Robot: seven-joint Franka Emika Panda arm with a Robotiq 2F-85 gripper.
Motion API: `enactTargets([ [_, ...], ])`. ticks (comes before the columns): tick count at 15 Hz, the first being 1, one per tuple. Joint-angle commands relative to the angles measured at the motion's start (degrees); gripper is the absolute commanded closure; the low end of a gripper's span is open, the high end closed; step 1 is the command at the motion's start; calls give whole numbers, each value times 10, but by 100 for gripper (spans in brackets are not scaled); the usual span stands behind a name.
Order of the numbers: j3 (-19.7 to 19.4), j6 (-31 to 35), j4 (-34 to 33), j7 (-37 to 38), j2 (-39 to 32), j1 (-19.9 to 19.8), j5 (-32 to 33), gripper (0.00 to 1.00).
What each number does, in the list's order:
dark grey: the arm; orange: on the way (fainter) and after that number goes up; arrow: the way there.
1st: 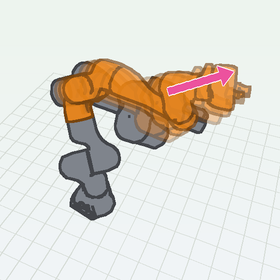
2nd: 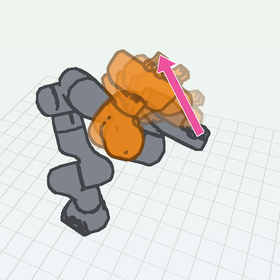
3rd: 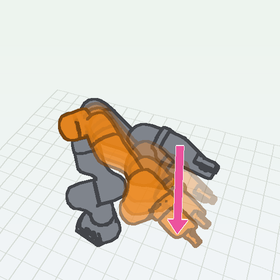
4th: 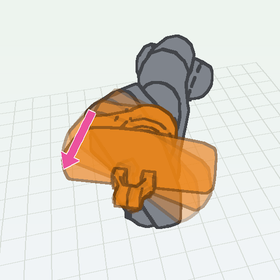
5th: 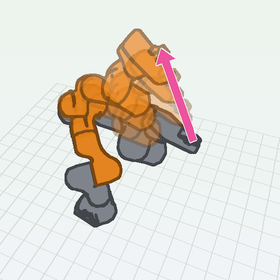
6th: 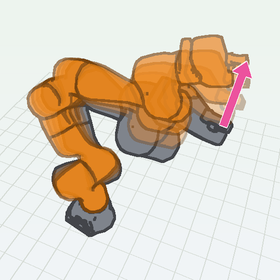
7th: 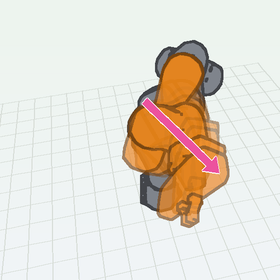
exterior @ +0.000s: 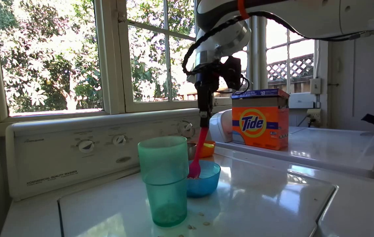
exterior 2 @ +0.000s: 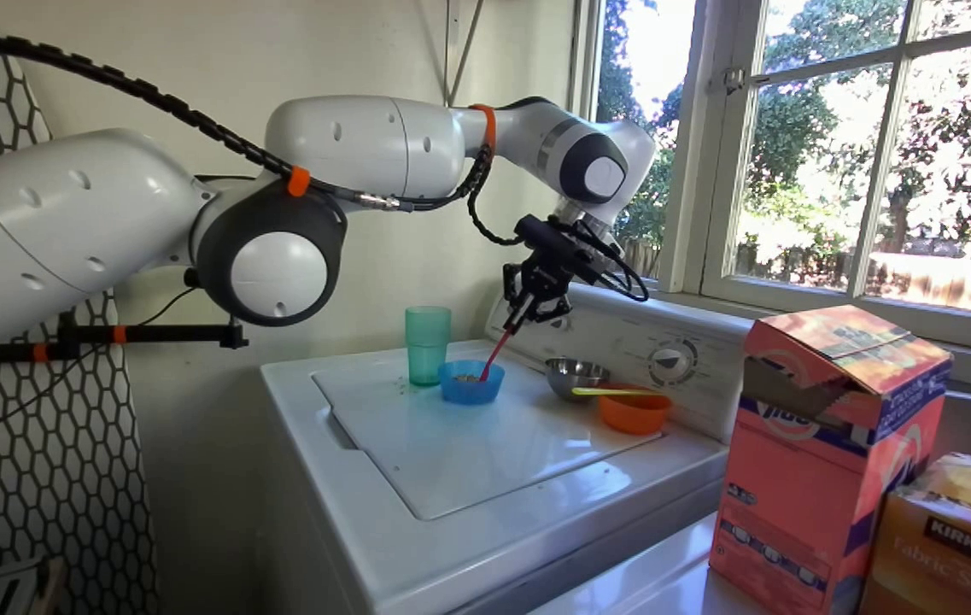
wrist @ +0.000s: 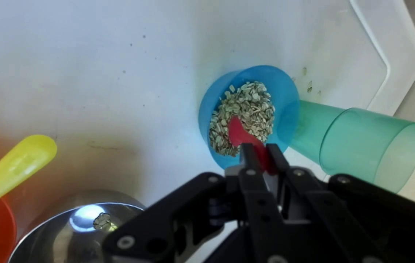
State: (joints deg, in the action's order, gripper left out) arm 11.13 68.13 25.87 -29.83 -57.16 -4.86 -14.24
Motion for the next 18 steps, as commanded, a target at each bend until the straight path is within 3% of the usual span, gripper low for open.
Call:
enactTargets([
  [1, -12, -5, 0, -2, 8, 6, 25, 97],
  [8, -9, -9, 4, -38, 0, 10, 36, 97],
  [18, 19, -16, -7, -164, -36, -9, 3, 97],
])
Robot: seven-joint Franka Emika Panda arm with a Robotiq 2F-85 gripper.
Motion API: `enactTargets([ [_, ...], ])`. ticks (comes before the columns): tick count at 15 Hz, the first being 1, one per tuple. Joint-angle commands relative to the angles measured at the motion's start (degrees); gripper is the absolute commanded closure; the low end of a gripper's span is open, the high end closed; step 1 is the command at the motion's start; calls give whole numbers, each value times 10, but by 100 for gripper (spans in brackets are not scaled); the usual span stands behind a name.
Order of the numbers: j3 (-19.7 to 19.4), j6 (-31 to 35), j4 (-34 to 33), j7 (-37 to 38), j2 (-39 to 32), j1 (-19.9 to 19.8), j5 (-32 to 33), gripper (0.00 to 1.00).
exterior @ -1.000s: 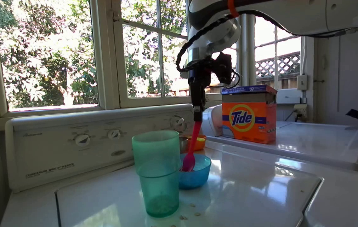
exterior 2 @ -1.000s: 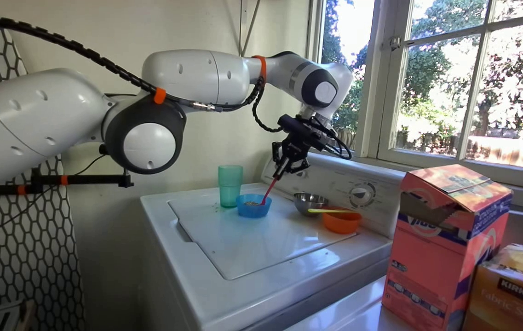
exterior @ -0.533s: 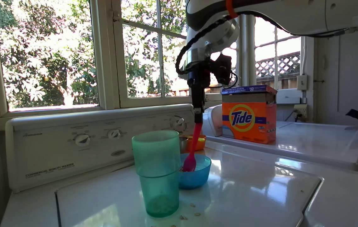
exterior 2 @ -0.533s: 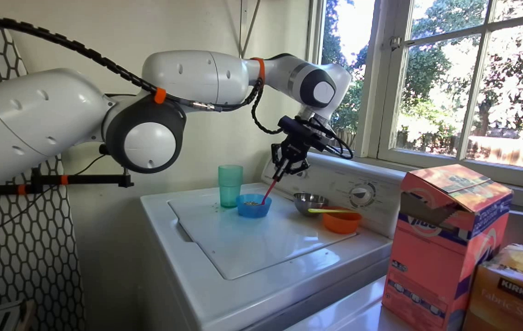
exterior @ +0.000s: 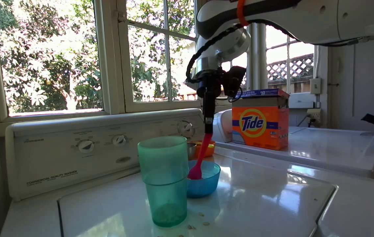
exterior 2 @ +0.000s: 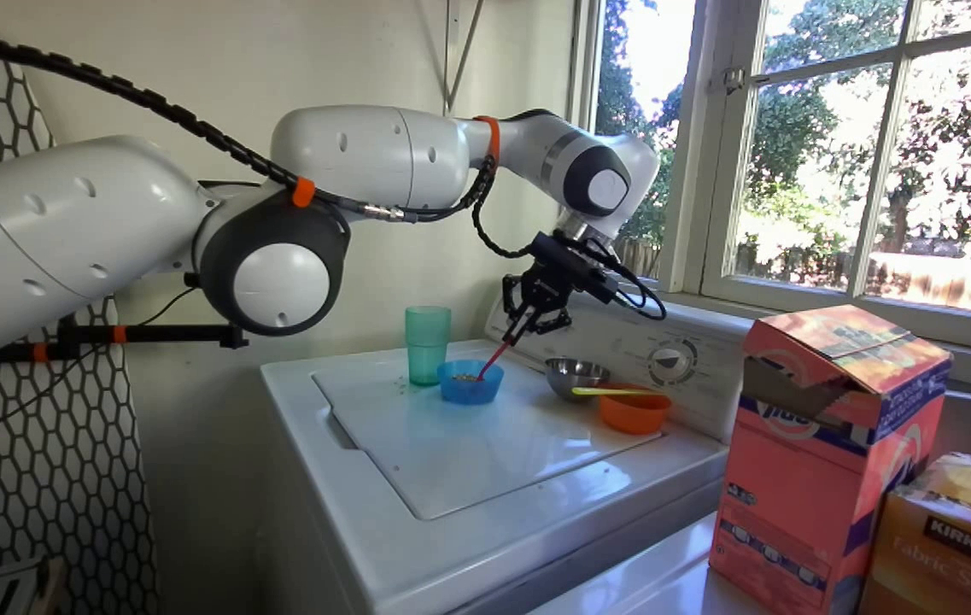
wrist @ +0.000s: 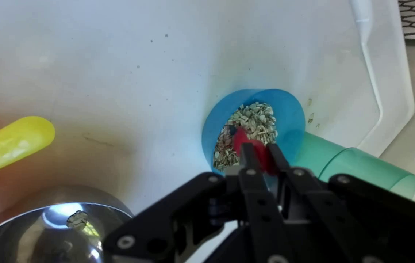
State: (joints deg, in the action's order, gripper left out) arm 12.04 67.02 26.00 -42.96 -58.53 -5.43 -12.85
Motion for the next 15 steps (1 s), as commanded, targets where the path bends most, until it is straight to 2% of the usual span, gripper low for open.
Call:
enactTargets([
  [1, 12, -11, -6, -39, -25, -4, -13, 97],
  [8, 18, -71, -6, -27, -46, -10, -36, 97],
  [15, 23, -170, -7, 22, -58, -48, -72, 97],
])
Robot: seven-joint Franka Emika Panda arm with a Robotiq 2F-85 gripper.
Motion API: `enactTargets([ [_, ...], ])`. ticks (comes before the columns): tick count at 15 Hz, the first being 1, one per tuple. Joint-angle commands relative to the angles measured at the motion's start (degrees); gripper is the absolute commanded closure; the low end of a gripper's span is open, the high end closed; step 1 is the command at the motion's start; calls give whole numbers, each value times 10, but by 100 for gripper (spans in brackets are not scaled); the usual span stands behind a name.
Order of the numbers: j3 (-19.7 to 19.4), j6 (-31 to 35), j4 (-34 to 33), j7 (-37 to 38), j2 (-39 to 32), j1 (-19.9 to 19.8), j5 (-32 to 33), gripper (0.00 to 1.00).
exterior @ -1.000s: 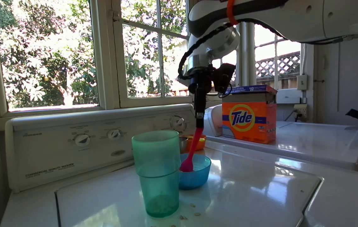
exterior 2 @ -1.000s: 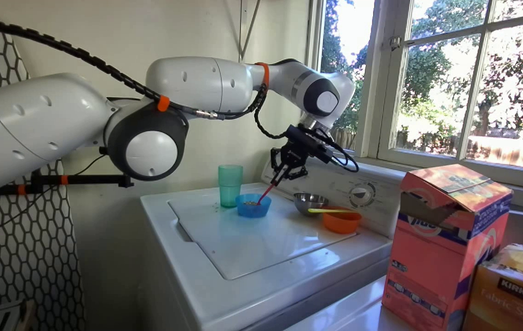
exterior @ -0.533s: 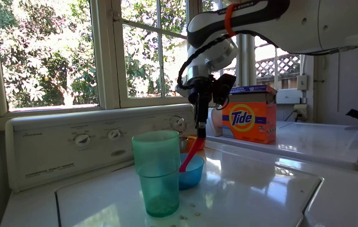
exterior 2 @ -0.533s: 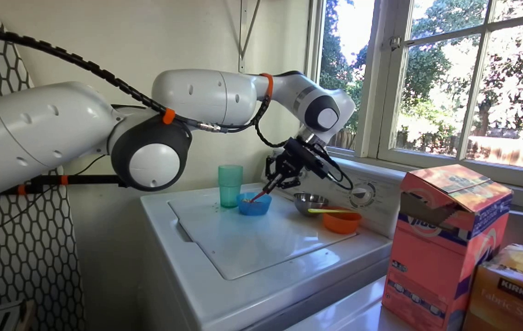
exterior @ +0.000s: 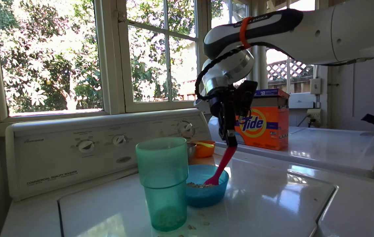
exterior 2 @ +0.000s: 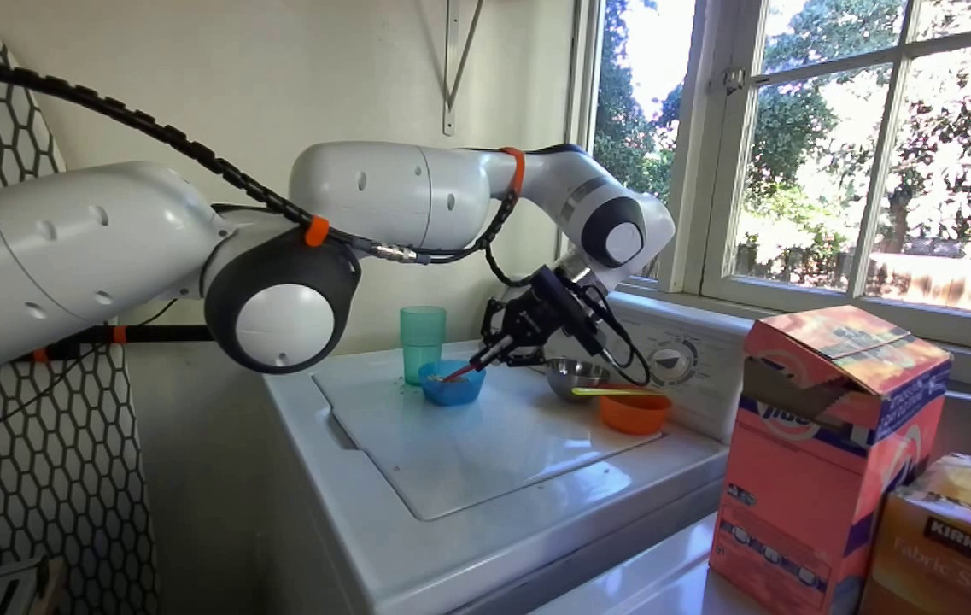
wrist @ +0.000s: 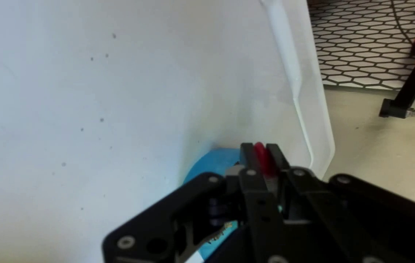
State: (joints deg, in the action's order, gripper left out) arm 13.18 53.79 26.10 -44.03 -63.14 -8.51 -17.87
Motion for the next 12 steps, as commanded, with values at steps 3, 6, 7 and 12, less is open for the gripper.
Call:
enactTargets([
  [3, 20, -54, -9, 69, -20, -31, -50, 97],
  [6, 36, -75, -7, 96, -30, -37, -76, 97],
  [7, 42, -75, 10, 100, -25, -40, -80, 97],
  [12, 76, -58, 56, 144, -17, -54, -90, 97],
])
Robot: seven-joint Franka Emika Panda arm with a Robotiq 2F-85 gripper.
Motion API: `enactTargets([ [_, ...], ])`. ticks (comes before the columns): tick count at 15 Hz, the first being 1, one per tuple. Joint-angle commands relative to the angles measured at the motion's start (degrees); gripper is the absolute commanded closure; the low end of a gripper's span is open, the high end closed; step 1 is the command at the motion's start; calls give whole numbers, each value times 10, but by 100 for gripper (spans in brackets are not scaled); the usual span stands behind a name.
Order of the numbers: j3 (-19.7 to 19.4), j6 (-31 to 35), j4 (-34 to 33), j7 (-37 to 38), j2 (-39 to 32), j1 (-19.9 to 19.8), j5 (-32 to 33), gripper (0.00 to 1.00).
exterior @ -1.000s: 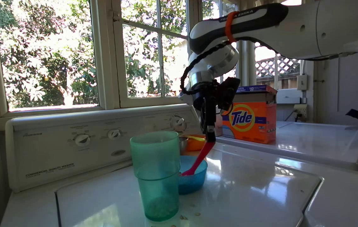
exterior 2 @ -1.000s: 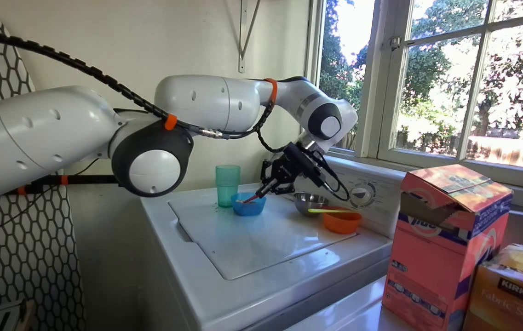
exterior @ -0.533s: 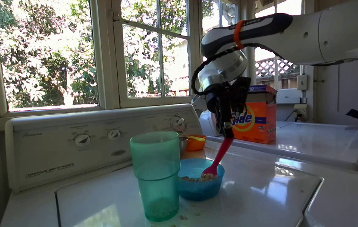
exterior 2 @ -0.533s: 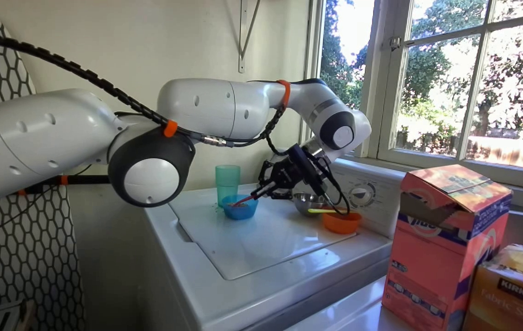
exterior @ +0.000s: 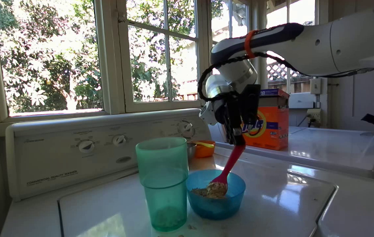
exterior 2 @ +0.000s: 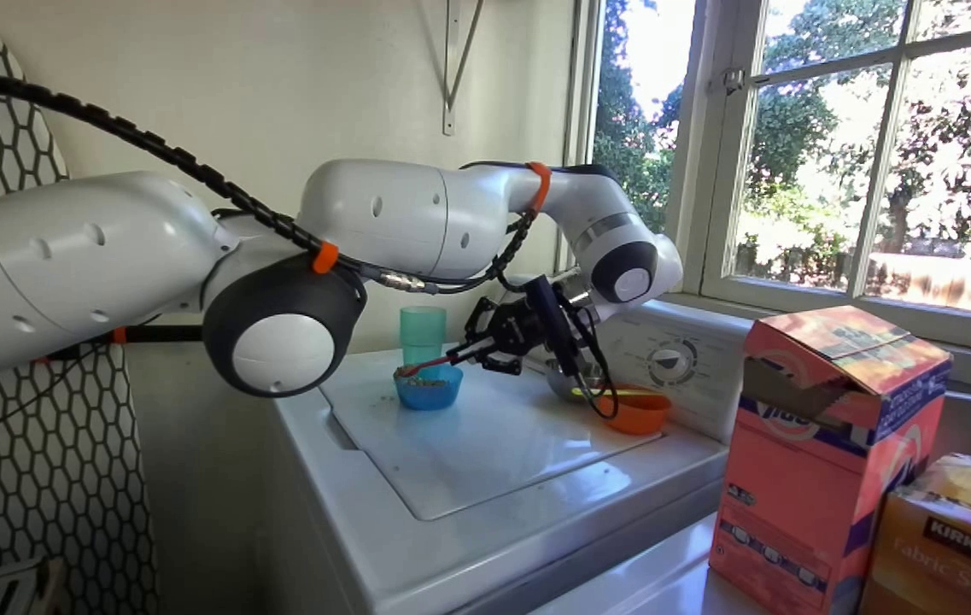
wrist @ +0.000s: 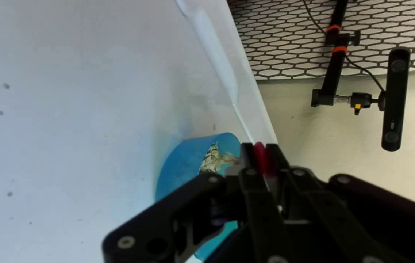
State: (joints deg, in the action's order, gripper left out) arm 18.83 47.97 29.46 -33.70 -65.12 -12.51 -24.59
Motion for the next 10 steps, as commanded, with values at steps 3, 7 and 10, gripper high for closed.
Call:
enactTargets([
  [3, 23, 0, 0, 108, -11, -17, -51, 97],
  [7, 21, 0, 3, 107, -4, -15, -40, 89],
  [10, 25, 0, 22, 105, 2, -23, -40, 97],
])
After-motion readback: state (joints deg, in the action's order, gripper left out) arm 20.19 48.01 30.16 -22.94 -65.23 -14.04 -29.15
